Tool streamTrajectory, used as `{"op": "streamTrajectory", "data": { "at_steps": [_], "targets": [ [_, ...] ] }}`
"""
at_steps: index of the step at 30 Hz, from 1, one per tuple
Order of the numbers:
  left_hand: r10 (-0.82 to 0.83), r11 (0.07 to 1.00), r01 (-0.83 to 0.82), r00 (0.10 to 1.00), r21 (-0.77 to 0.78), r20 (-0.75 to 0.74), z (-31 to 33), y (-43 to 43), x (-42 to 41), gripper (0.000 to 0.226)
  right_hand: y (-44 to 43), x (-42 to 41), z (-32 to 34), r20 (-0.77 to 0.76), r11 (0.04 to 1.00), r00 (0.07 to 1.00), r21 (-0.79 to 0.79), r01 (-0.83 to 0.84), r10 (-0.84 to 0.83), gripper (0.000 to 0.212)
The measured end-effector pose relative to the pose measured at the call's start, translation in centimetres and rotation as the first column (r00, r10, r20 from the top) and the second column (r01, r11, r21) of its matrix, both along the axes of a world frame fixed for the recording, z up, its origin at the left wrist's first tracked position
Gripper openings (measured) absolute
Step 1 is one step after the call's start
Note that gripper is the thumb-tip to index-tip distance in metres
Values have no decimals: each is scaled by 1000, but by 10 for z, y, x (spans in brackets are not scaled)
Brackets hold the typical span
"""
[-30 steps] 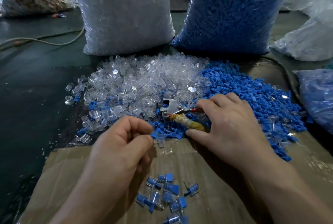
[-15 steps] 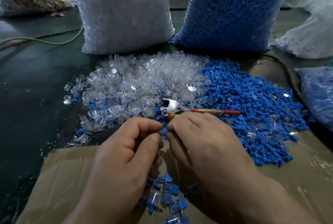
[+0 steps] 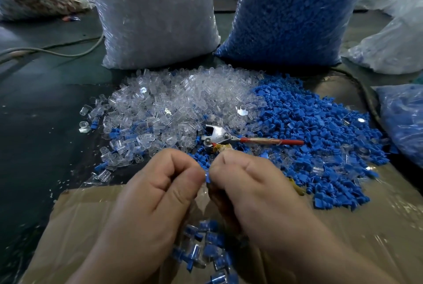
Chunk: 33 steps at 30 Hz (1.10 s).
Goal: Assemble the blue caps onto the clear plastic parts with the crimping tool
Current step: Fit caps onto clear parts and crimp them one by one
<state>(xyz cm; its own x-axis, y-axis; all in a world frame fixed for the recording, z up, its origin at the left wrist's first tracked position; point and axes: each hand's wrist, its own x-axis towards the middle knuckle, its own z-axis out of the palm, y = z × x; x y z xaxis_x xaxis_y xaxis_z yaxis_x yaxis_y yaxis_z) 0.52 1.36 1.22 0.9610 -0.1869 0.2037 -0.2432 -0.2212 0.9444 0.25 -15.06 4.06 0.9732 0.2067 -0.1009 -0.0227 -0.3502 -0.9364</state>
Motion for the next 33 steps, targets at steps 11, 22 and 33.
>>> {"op": "streamTrajectory", "data": {
  "at_steps": [11,22,33],
  "targets": [
    [-164,738,90,985,669,49,6,15,2,29,-12,3,-12,290,728,928,-685,30,235,22],
    [192,598,-233,971,767,145,-4,15,13,49,-2,17,-26,347,636,868,-770,48,355,22],
    [313,741,-366,930,563,193,-8,8,11,16,-1,8,-16,341,776,919,-627,66,198,10]
  ]
}}
